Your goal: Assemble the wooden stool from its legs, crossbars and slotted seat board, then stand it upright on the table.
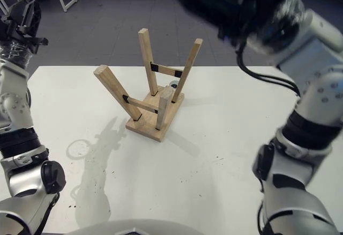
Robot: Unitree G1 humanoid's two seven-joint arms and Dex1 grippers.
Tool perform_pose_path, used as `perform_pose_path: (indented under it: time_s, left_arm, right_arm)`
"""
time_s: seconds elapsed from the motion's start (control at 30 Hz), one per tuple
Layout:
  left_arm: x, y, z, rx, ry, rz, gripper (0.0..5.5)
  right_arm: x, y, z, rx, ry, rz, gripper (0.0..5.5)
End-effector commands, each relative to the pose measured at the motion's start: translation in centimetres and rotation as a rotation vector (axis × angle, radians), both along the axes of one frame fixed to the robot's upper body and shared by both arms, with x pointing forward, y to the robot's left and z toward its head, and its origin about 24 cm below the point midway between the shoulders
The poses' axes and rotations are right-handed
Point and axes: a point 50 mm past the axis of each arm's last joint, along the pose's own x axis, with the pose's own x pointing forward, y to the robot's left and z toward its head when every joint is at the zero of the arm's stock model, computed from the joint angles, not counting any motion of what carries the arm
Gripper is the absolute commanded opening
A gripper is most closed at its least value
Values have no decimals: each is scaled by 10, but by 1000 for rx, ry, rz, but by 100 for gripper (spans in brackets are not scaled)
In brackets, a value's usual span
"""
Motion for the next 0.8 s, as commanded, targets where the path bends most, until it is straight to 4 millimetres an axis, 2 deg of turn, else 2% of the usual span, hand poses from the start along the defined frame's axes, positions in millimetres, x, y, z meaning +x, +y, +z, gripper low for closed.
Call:
perform_pose_path:
  time_s: [0.03, 0.1, 0.17, 0.2, 0.23, 0.27, 0.33, 0.5, 0.57, 0.63, 0.7, 0.73, 0.77, 0.8]
  left_arm:
    - [11, -26, -15, 8, 35, -31, 168]
    - [11, -30, -22, 11, 58, -39, 168]
    - [11, -31, -30, 2, 86, -31, 168]
    - [10, -31, -33, -1, 97, -26, 168]
    - [10, -31, -36, -4, 108, -26, 168]
    - [10, -32, -38, -5, 117, -30, 168]
    - [11, -35, -43, -3, 140, -44, 168]
    - [8, -33, -61, -16, 199, -60, 168]
    - [8, -34, -67, -18, 215, -66, 168]
    - [9, -35, -68, -18, 221, -68, 168]
    - [12, -38, -66, -16, 216, -75, 168]
    - [15, -39, -64, -14, 211, -78, 168]
    - [16, -40, -63, -9, 208, -84, 168]
    - [17, -41, -62, -2, 208, -84, 168]
  right_arm:
    - [12, 39, -52, -132, 163, 80, 294]
    - [10, 56, -105, -306, 289, 103, 294]
    - [15, 61, -157, -517, 395, 42, 294]
    - [18, 61, -172, -576, 426, 12, 294]
    - [24, 61, -171, -583, 419, -21, 294]
    - [29, 61, -159, -544, 395, -42, 294]
    - [25, 59, -120, -412, 327, -19, 294]
    - [-9, 50, -49, -156, 164, 152, 294]
    - [-8, 50, -13, 14, 80, 173, 294]
    - [2, 51, 14, 180, 45, 145, 294]
    - [17, 53, 21, 238, 69, 105, 294]
    - [24, 59, 11, 192, 95, 91, 294]
    - [27, 66, -9, 103, 146, 96, 294]
    - [27, 75, -39, -20, 215, 117, 294]
